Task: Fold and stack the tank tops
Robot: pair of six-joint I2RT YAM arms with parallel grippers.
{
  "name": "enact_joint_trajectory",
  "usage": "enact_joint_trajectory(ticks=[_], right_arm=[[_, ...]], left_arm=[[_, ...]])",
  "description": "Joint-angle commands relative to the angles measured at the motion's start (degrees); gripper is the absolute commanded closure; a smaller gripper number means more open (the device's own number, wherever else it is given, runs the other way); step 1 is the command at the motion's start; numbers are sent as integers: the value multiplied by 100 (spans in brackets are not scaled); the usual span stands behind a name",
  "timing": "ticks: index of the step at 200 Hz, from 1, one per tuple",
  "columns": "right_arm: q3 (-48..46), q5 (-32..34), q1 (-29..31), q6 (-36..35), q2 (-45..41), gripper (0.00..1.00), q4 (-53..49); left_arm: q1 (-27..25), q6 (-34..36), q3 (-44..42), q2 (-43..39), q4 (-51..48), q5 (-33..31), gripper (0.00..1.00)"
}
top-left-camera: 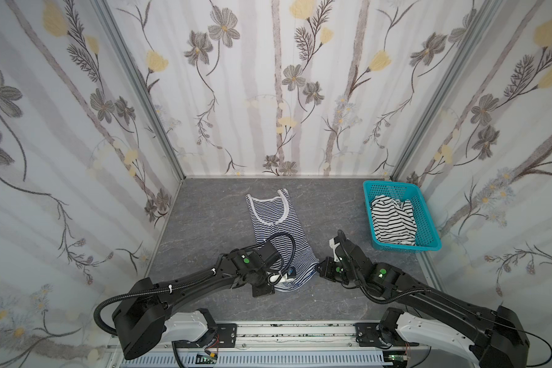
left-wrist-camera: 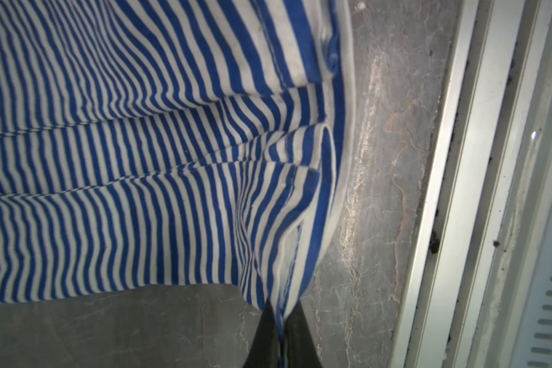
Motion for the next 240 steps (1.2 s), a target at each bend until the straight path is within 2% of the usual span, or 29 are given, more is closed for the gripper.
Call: enact_joint_trajectory(ticks=[1,39,96,135,183,240], right_arm=[[385,-24,-382,-433,199,100,-324],[1322,-252,-951,-1058,847,100,-393],[2956,-606,-1475,-2007,2659,100,-594],[4063,-927,-1719,-2486,3840,100,-793],[5050,-1561,-2158,-2832,5162,100,-842],[5851,-2052,-2403,-3017,6224,100,-887]], left_arm=[[234,301,382,-133,-196,-205,100],[917,879,998,220,-190,-228,100],[1982,1550,1817,1209,-58,60,100],[2347,1718,2348,1828,103,149,100],[2714,1673,3055,3064,229,140,100],[2963,1510,3579,3989,398,36,99]])
